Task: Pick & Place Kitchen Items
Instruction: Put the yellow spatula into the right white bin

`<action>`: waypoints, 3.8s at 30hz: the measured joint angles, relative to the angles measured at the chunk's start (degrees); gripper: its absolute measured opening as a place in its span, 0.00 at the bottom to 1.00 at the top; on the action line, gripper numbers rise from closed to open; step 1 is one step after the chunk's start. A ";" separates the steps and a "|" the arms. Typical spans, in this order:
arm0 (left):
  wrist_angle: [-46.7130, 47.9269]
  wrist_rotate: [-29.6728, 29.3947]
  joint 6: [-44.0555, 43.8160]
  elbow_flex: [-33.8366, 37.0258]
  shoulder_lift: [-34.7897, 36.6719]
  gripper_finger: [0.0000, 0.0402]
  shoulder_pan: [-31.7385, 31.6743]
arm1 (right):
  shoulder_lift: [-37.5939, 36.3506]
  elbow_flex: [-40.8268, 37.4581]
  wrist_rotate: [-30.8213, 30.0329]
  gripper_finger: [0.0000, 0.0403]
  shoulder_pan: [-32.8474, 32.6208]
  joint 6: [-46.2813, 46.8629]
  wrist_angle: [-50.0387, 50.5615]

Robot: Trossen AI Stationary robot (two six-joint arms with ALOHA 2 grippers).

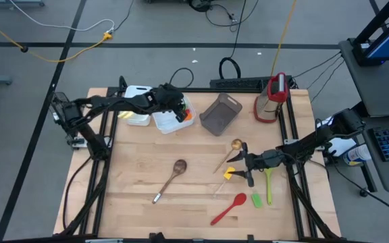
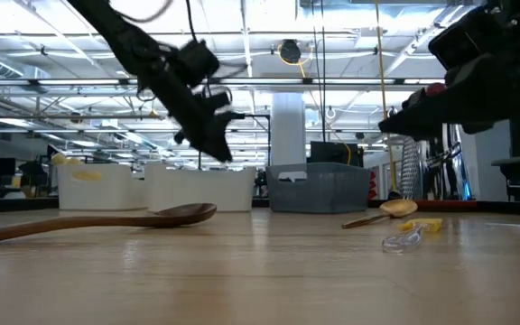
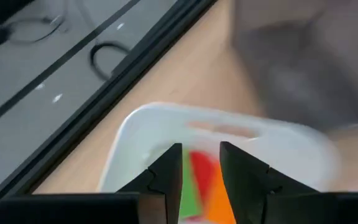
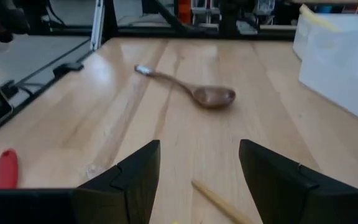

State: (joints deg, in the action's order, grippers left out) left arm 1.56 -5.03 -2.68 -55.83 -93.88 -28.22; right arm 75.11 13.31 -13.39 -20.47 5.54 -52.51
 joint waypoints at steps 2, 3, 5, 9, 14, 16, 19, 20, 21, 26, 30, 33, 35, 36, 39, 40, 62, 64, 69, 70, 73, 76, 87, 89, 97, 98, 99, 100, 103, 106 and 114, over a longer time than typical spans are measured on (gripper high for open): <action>-0.38 2.02 -0.86 -0.03 3.17 0.28 1.22 | 0.00 1.25 -0.02 0.53 0.00 -0.86 0.02; -0.23 2.79 -1.11 -0.04 4.69 0.28 1.94 | 0.00 1.94 0.01 0.53 0.00 -1.67 0.08; 0.03 3.51 -1.71 -0.04 7.33 0.28 3.71 | 0.00 3.63 0.09 0.53 -0.02 -3.13 0.69; 0.60 3.49 -2.09 -0.04 10.95 0.28 8.70 | -0.02 7.39 3.14 0.53 -0.24 -5.45 5.70; 2.48 2.75 -3.79 -0.04 12.40 0.28 16.87 | -0.02 10.74 10.27 0.53 -0.81 -6.69 14.33; 3.49 1.49 -4.98 -0.04 12.27 0.28 20.11 | -0.02 11.30 10.66 0.53 -1.23 -8.55 17.39; 3.05 -0.87 -6.39 -0.04 12.02 0.28 24.49 | 0.00 11.33 10.45 0.53 -1.05 -9.75 24.05; 2.93 -1.77 -7.06 -0.04 11.89 0.28 25.74 | 0.00 11.31 10.49 0.53 -0.60 -9.25 26.28; 3.14 -2.75 -7.76 -0.04 11.79 0.28 27.01 | 0.00 11.29 10.56 0.53 -0.16 -8.39 27.99; 2.83 -7.08 -11.33 -0.04 11.82 0.28 32.00 | 0.00 11.27 10.72 0.56 1.74 -6.08 35.17; 2.85 -9.88 -11.68 -0.04 11.77 0.28 34.77 | 0.00 11.27 10.69 0.61 3.23 -6.04 37.80; 2.97 -11.62 -12.19 -0.04 11.77 0.28 36.28 | 0.00 10.92 10.71 0.65 4.24 -6.19 38.15; 2.83 -13.03 -13.65 -0.04 11.77 0.28 36.93 | 0.00 10.40 10.69 0.66 4.79 -5.19 37.70; 2.90 -13.89 -14.50 -0.04 11.77 0.28 37.18 | 0.00 10.09 10.71 0.67 5.08 -4.68 37.77; 2.95 -16.00 -15.50 -0.04 11.77 0.28 38.06 | 0.02 8.73 10.69 0.67 5.71 -4.30 36.59; 2.91 -16.26 -15.50 -0.04 11.77 0.28 38.21 | 0.02 8.23 10.71 0.67 5.86 -4.28 35.70; 2.98 -19.69 -13.84 -0.04 11.77 0.28 47.73 | 0.02 2.88 10.67 0.67 6.62 0.38 27.00; 3.00 -21.53 -13.84 -0.04 11.77 0.28 48.32 | 0.02 2.46 10.68 0.67 6.62 1.06 27.01; 3.37 -22.13 -13.98 -0.04 11.77 0.28 48.97 | 0.04 2.17 10.69 0.67 6.62 1.31 26.79; 3.37 -22.12 -13.99 -0.04 11.77 0.28 48.99 | 0.04 2.17 10.69 0.67 6.62 1.31 26.59; 3.37 -22.13 -14.03 -0.04 11.77 0.28 48.97 | 0.04 2.17 10.69 0.67 6.62 1.26 25.81; 3.37 -22.13 -14.03 -0.04 11.76 0.28 48.97 | 0.04 2.17 10.68 0.67 6.62 0.84 25.47; 3.35 -22.13 -14.34 -0.04 11.75 0.28 48.95 | 7.21 2.17 10.66 0.67 6.62 -0.06 16.43; 3.35 -22.11 -14.34 -0.04 11.75 0.28 48.95 | 9.06 2.17 10.76 0.67 6.62 0.07 14.60; 3.35 -22.12 -14.29 -0.04 11.75 0.28 48.91 | 15.98 2.28 14.62 0.67 6.75 0.71 9.14; 3.34 -22.11 -14.21 -0.04 11.75 0.28 48.90 | 16.76 2.30 14.68 0.67 6.87 0.31 8.84; 3.36 -22.11 -14.04 -0.04 11.75 0.28 48.90 | 17.50 2.30 14.69 0.67 6.93 -0.05 8.49; 3.35 -22.11 -13.99 -0.04 11.75 0.28 48.93 | 18.19 2.32 14.61 0.67 6.91 -0.60 8.00; 3.35 -22.09 -13.99 -0.04 11.75 0.28 48.93 | 19.84 2.37 14.38 0.63 6.93 -1.11 7.01; 3.37 -22.09 -13.99 -0.04 11.75 0.28 48.93 | 21.00 2.37 14.34 0.54 6.93 -0.97 7.01; 3.35 -22.09 -13.99 -0.04 11.75 0.28 48.93 | 21.27 2.33 15.26 0.28 6.99 0.27 8.33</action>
State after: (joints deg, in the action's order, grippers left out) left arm 4.91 -27.11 -16.67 -55.88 -82.13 20.71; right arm 96.38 15.64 1.87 -13.47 5.81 -44.18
